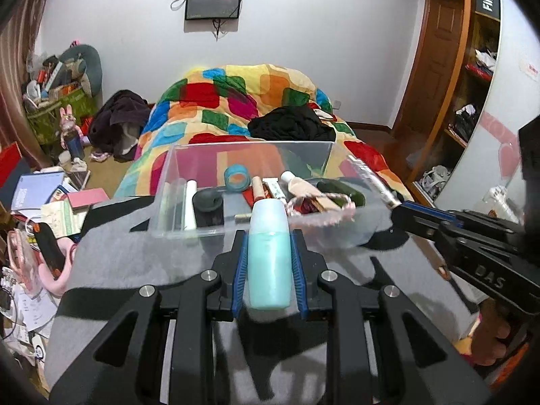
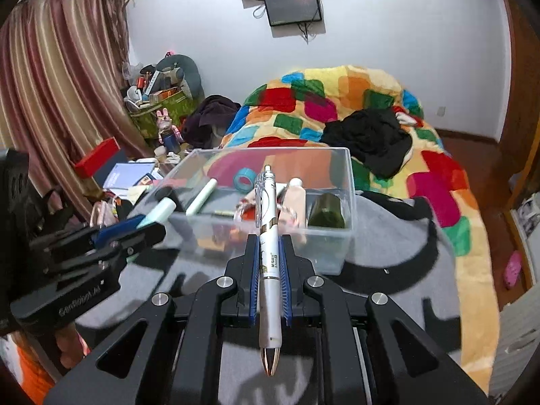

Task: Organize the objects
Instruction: 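Lower the white pen into the clear box with the right tool while left releases the mint bottle there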

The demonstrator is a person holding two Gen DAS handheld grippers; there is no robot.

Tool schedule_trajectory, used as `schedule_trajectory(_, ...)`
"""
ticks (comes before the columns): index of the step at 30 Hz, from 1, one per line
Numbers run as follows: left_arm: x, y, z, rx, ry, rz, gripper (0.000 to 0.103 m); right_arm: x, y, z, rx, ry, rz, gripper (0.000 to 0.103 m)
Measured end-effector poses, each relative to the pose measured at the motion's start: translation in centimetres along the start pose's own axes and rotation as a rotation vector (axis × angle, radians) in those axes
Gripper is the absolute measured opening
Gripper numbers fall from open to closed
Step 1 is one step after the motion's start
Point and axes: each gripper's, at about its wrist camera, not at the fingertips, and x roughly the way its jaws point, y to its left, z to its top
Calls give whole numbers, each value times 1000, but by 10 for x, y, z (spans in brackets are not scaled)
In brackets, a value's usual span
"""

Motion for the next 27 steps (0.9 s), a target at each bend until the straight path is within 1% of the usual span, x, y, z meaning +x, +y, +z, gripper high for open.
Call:
schedule_trajectory(2,6,-1,5,-2,7,-14,24,15,-7,10,21,23,17,10)
schedule_trajectory(7,30,-6,25,4,36,-7,24,50,-19,27,66,90,80,10)
schedule_trajectory(12,54,-5,35,-13,78,12,24,68,-16,34,45,105,89,10)
schedule_trajectory(14,59,-3,34,-26,92,20,24,74,-15,35,38,115,72,11)
schedule_trajectory(15,60,-3,34,-29,94,21,26,76,-15,34,39,125,57,11)
schedule_trajectory(16,60,-4,33,-29,94,18,30,78,-15,33,43,133,44,11)
schedule_trajectory(17,60,-4,32,-28,92,16,31,79,-17,32,44,148,39,11)
schedule_trajectory(18,59,-5,31,-26,90,13,33,80,-18,31,42,158,51,11)
schedule_trajectory(24,48,-8,27,-6,70,2,33,62,-18,26,8,137,57,11)
schedule_trajectory(27,38,-7,24,-8,53,-14,36,51,-17,23,0,126,72,11)
